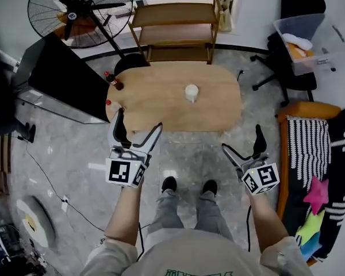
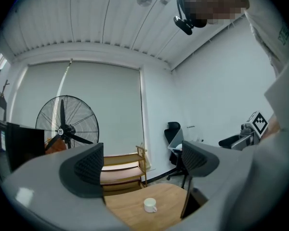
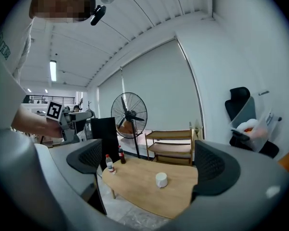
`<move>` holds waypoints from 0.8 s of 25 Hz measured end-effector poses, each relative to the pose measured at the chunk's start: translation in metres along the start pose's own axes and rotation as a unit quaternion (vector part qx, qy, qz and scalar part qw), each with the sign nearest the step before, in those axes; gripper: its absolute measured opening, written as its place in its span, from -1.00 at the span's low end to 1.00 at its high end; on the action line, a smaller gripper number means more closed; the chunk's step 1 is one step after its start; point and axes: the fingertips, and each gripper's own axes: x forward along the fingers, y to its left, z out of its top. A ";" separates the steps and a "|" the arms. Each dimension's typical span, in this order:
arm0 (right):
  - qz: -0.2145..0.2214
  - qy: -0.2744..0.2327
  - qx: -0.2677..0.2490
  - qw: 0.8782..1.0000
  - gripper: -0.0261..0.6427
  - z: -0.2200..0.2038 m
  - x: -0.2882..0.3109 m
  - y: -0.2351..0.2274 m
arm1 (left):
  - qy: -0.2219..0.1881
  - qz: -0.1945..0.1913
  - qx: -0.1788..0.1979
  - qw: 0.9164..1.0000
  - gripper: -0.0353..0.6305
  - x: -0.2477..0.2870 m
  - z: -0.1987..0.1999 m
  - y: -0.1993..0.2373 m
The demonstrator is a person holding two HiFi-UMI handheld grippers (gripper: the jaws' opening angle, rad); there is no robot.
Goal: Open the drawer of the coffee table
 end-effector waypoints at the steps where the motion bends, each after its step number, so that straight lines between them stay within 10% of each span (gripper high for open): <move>1: 0.006 0.001 0.003 1.000 0.83 -0.005 0.003 0.000 | 0.004 0.005 0.001 1.000 0.58 -0.001 -0.004 -0.001; 9: 0.011 0.023 0.052 0.998 0.83 -0.081 0.029 0.002 | 0.059 -0.013 -0.017 0.998 0.58 -0.002 -0.088 -0.016; 20: -0.016 0.083 0.154 0.984 0.83 -0.318 0.069 -0.013 | 0.146 -0.064 -0.063 0.985 0.58 -0.005 -0.315 -0.059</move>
